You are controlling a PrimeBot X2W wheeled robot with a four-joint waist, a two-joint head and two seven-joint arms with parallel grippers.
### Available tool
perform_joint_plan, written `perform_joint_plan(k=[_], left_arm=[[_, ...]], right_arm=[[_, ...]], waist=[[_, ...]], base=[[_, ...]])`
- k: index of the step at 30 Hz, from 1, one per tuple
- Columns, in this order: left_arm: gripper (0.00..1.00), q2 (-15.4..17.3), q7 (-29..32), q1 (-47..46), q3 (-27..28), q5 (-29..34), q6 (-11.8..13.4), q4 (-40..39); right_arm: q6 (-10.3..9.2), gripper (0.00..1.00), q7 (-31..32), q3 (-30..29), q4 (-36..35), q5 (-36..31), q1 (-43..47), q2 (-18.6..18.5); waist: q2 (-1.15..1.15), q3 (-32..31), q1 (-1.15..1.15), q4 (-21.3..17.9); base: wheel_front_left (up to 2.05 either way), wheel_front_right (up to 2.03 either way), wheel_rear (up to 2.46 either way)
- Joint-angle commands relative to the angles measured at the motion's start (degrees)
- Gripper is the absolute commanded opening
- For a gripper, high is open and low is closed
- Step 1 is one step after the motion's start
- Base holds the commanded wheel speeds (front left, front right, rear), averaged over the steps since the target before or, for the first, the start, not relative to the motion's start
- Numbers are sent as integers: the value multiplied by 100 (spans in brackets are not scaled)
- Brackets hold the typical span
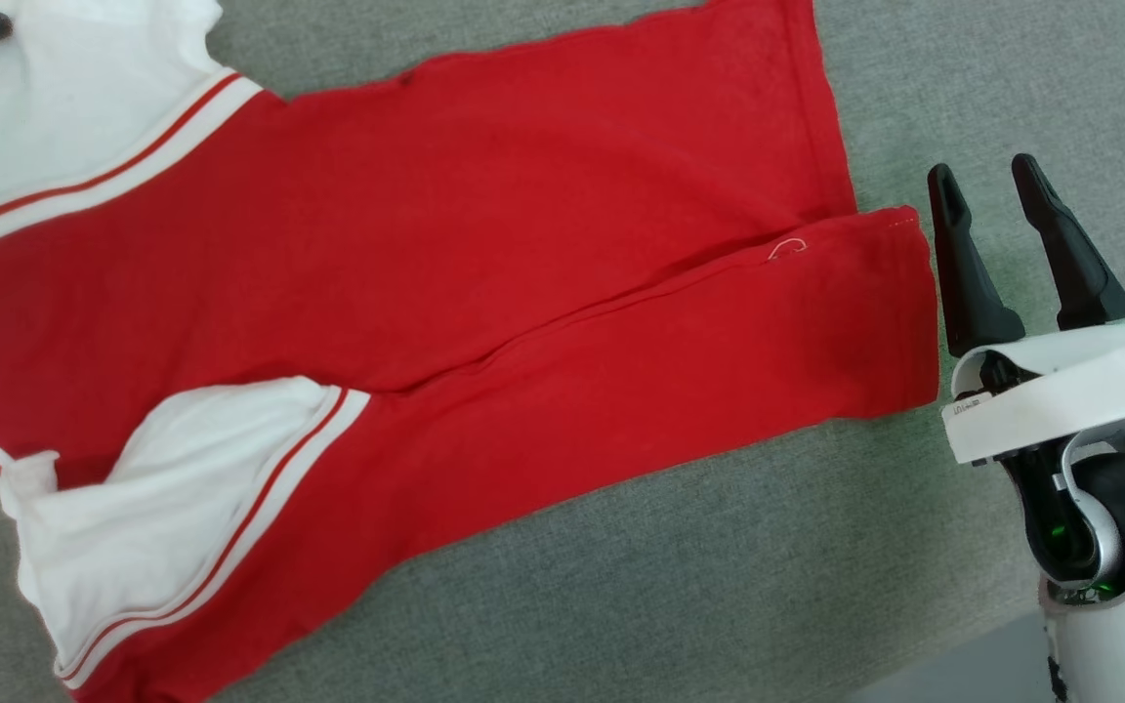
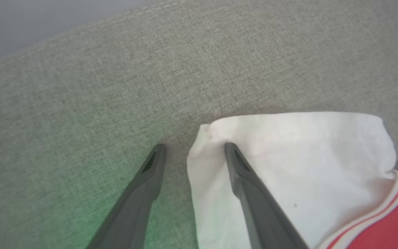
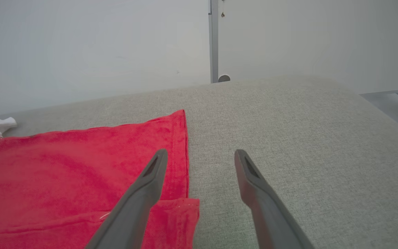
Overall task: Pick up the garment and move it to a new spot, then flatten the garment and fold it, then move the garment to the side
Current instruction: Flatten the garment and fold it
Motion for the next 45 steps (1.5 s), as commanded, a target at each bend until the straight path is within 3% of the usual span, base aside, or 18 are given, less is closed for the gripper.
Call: perform_joint_plan(k=[1,10,19,22,27,32,33,36,45], left_arm=[[0,-174,130,284,-189,-87,-27,19],[0,-276,-84,124,-434,-399,-28,-340],[0,-452,-425,-108,-772,-653,-29,-718],[0,-490,-520,-143,-915,-732,-29,-794],[0,-543,-706,-206,-1107,-878,-28,-847],[0,-595,-897,-240,-1318,-1024,-22,-888],[0,-605,-948,-253,-1350,-1058,-22,-904],[0,-648,-1184,-245,-1411,-1158,-22,-953],[0,-769,-2344,226,-1501,-1624,-22,-1322]], right_arm=[[-9,100,50,22,-29,30,-68,-64],[-9,100,1343,490,146,144,-1127,-586],[-9,100,3363,928,1303,773,-2802,-1042],[-9,100,3949,1134,1717,711,-3210,-1300],[-9,100,4547,1283,2294,765,-3680,-1510],[-9,100,4756,1417,2750,782,-3874,-1525],[-9,96,4718,1454,2797,808,-3903,-1523],[-8,0,4542,1543,2948,831,-3945,-1529],[-9,0,3881,1865,3312,1136,-3563,-1745]], waist=[[0,-1,0,25],[0,53,0,345],[0,225,0,753],[0,276,0,866],[0,310,0,1024],[0,327,0,1142],[0,330,0,1160],[0,285,0,1206],[0,-657,0,1564]], base=[[0,0,0],[0,0,0],[0,0,0],[0,0,0],[0,0,0],[0,0,0],[0,0,0],[0,0,0],[0,0,0]])
